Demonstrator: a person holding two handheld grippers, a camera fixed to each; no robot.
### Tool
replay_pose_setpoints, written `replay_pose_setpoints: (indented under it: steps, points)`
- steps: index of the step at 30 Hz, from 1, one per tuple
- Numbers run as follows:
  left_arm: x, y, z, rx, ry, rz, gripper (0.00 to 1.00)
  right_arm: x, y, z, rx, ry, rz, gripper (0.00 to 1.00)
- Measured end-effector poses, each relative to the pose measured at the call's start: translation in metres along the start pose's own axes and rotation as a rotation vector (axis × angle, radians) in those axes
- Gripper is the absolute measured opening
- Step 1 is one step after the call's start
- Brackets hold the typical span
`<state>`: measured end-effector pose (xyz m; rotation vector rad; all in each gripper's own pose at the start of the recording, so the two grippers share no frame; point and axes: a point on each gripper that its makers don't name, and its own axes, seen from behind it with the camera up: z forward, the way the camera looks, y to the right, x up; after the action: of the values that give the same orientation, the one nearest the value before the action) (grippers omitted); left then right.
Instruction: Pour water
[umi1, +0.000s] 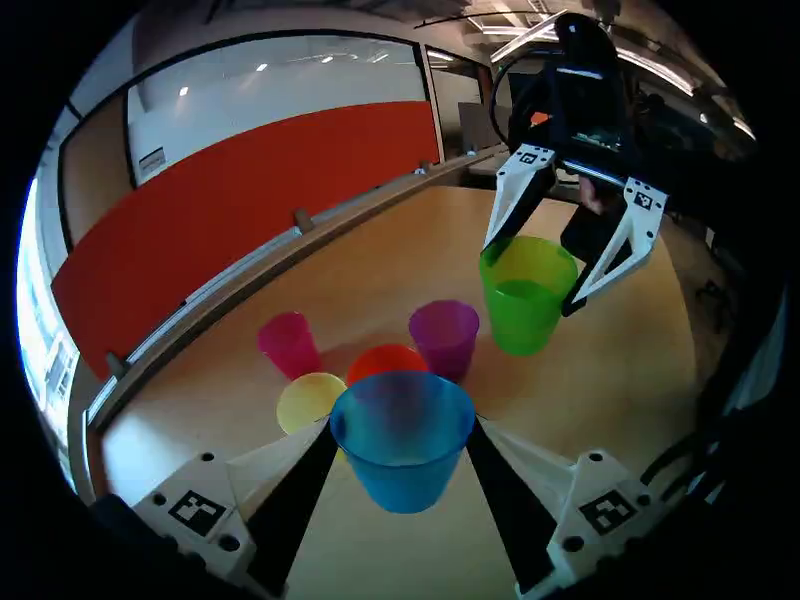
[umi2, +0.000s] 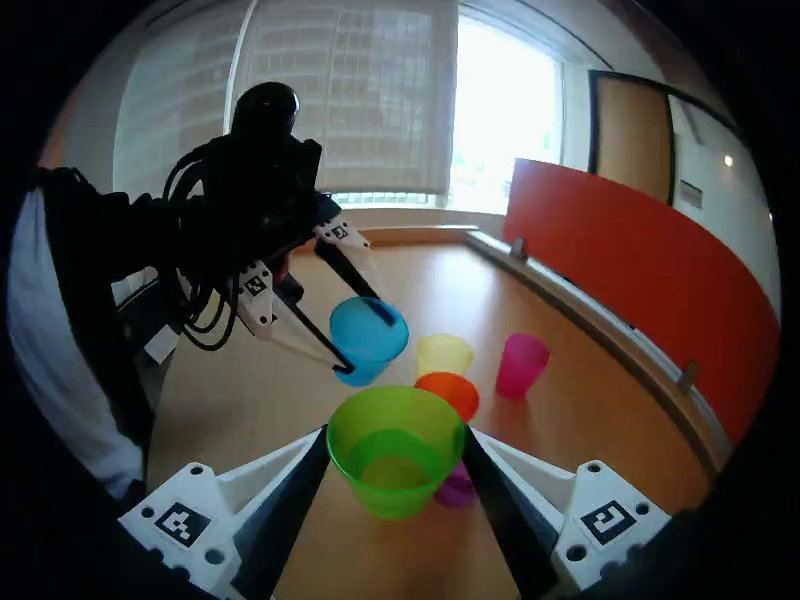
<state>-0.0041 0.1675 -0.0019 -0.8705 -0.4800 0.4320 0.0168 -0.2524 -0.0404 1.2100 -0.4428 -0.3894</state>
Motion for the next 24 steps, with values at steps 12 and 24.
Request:
replay_pose_setpoints:
  steps: [12,24]
  points:
    - [-0.023,0.012,0.016,-0.036,-0.062,0.008,0.87,-0.034,-0.006,0.007,0.028,-0.062,0.008,0.94]
    - [-0.041,0.019,0.026,-0.060,-0.088,-0.018,0.87,-0.060,-0.007,0.014,0.041,-0.101,0.027,0.94]
